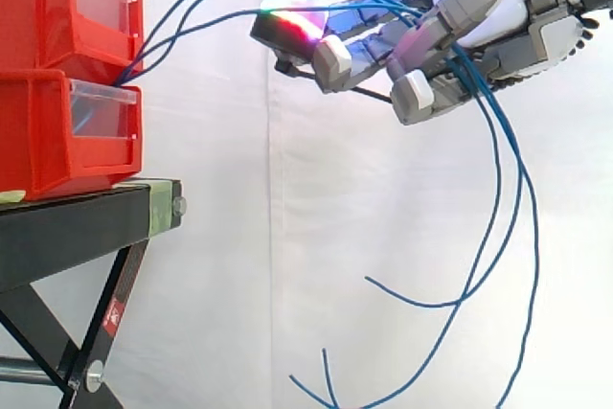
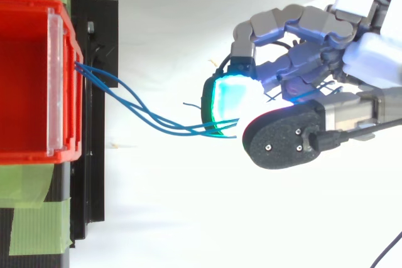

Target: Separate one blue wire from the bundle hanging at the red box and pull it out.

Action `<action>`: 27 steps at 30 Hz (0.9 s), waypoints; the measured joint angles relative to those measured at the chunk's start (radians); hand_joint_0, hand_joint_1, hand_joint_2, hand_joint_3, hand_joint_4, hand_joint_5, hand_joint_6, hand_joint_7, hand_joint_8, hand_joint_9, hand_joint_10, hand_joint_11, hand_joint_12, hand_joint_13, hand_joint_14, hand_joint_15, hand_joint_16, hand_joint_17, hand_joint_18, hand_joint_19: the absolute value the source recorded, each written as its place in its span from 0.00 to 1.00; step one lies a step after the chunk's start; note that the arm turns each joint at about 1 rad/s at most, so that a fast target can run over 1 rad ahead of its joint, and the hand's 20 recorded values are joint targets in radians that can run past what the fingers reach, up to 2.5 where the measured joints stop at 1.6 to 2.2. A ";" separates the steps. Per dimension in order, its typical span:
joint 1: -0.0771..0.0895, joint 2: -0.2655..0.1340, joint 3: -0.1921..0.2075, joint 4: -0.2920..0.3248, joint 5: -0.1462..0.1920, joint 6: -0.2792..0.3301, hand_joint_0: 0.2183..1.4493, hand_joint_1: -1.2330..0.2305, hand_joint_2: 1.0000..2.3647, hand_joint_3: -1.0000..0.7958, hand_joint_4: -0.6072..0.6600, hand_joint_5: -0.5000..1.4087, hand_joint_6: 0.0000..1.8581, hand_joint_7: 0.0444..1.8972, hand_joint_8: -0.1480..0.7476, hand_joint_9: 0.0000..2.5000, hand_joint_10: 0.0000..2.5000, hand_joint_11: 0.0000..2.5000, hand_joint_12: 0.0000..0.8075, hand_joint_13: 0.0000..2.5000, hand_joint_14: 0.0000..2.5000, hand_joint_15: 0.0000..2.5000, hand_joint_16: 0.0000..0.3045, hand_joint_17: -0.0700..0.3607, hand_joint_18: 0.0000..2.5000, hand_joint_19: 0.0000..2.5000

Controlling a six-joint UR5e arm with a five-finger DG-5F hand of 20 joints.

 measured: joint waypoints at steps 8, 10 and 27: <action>0.000 0.000 0.000 0.001 0.000 -0.001 0.43 0.31 0.01 0.39 0.57 0.13 0.43 0.57 0.46 0.29 0.00 0.60 0.39 0.44 1.00 0.16 0.15 0.41 0.34 0.47; 0.000 0.000 0.000 0.001 0.000 -0.001 0.43 0.28 0.01 0.36 0.56 0.13 0.43 0.57 0.46 0.28 0.00 0.60 0.39 0.43 1.00 0.16 0.16 0.41 0.34 0.47; 0.000 0.000 0.001 0.009 0.000 -0.003 0.44 0.23 0.01 0.33 0.55 0.13 0.42 0.58 0.44 0.25 0.00 0.59 0.39 0.42 1.00 0.16 0.15 0.41 0.34 0.47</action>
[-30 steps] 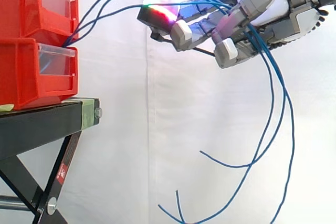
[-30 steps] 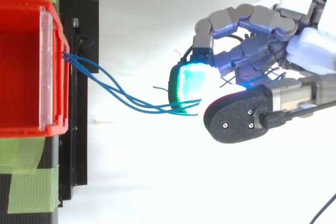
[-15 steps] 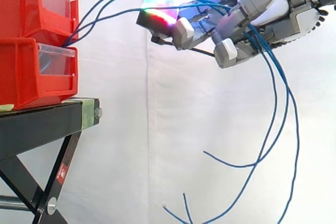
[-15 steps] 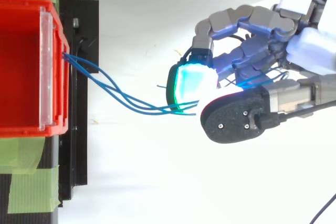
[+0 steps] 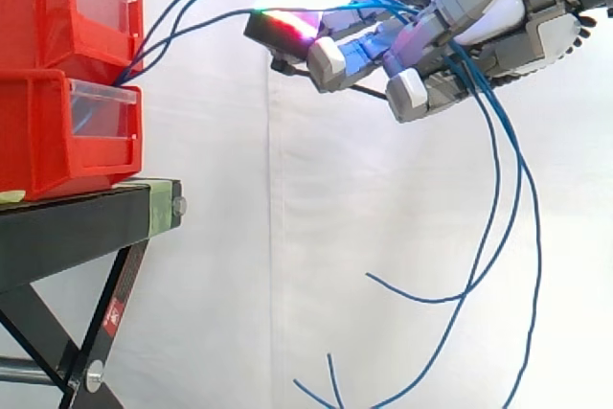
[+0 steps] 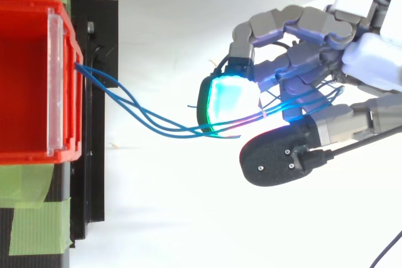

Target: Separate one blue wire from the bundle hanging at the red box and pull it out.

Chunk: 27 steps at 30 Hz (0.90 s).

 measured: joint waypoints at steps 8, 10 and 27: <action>0.000 0.000 0.000 0.001 0.000 -0.001 0.27 0.33 0.00 0.28 0.56 0.13 0.41 0.60 0.48 0.27 0.01 0.59 0.41 0.43 1.00 0.15 0.17 0.43 0.35 0.48; 0.000 0.000 0.000 0.001 0.000 -0.002 0.25 0.35 0.00 0.28 0.57 0.13 0.41 0.60 0.49 0.27 0.01 0.59 0.42 0.43 1.00 0.14 0.18 0.44 0.35 0.48; 0.000 0.000 -0.001 0.000 0.001 0.003 0.35 0.35 0.01 0.35 0.56 0.14 0.42 0.59 0.46 0.28 0.01 0.58 0.39 0.44 1.00 0.14 0.16 0.42 0.35 0.49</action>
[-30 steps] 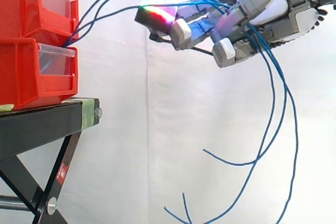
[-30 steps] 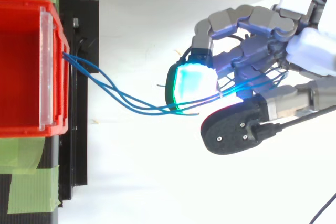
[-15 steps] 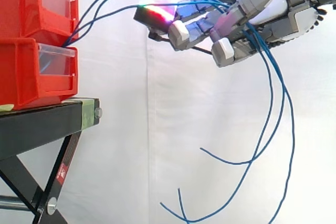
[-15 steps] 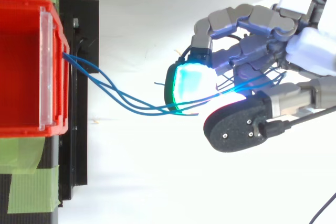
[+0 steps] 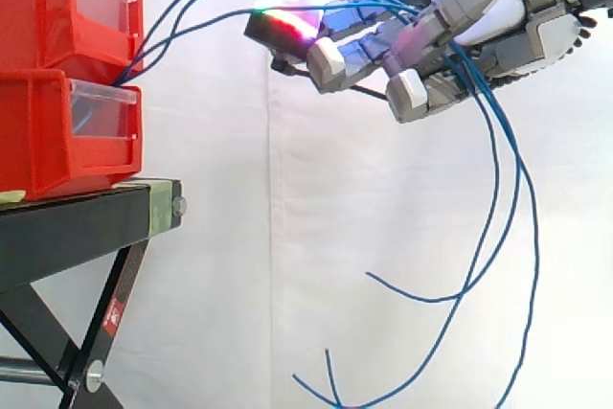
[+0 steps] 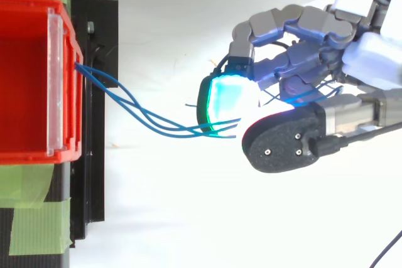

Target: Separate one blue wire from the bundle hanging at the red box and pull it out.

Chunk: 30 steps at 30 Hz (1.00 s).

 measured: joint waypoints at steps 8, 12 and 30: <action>0.000 0.000 0.000 0.000 0.000 -0.002 0.38 0.36 0.02 0.45 0.56 0.14 0.43 0.58 0.46 0.30 0.00 0.59 0.38 0.44 1.00 0.15 0.16 0.41 0.36 0.49; 0.000 0.000 0.000 0.000 0.000 -0.002 0.37 0.32 0.02 0.49 0.55 0.14 0.42 0.60 0.46 0.29 0.01 0.59 0.40 0.44 1.00 0.16 0.16 0.41 0.36 0.49; 0.000 0.000 0.000 0.001 0.000 0.000 0.38 0.20 0.02 0.43 0.53 0.13 0.41 0.64 0.45 0.23 0.01 0.56 0.40 0.39 1.00 0.17 0.17 0.43 0.33 0.48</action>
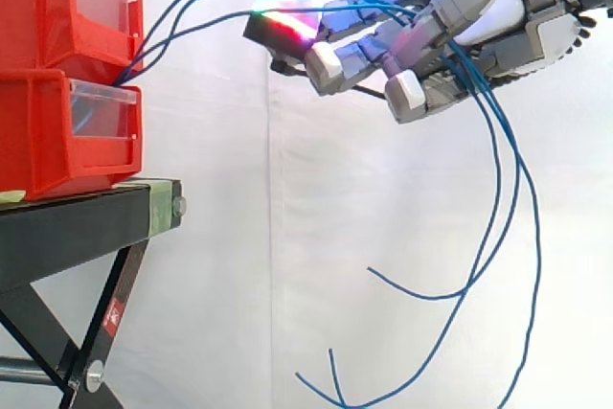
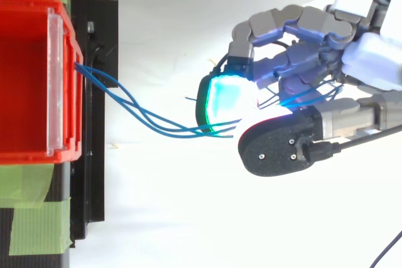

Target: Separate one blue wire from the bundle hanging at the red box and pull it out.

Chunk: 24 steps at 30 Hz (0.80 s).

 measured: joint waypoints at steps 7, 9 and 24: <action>0.000 0.000 0.000 0.000 0.000 0.001 0.39 0.20 0.02 0.43 0.53 0.13 0.40 0.64 0.45 0.22 0.01 0.56 0.41 0.39 1.00 0.16 0.17 0.43 0.33 0.48; 0.000 0.000 0.000 0.000 0.000 0.001 0.39 0.20 0.02 0.43 0.53 0.13 0.40 0.65 0.45 0.22 0.01 0.56 0.41 0.39 1.00 0.16 0.17 0.43 0.33 0.47; 0.000 0.000 0.000 0.000 0.000 -0.002 0.34 0.22 0.00 0.31 0.53 0.13 0.40 0.65 0.45 0.21 0.01 0.55 0.41 0.38 1.00 0.15 0.17 0.43 0.32 0.48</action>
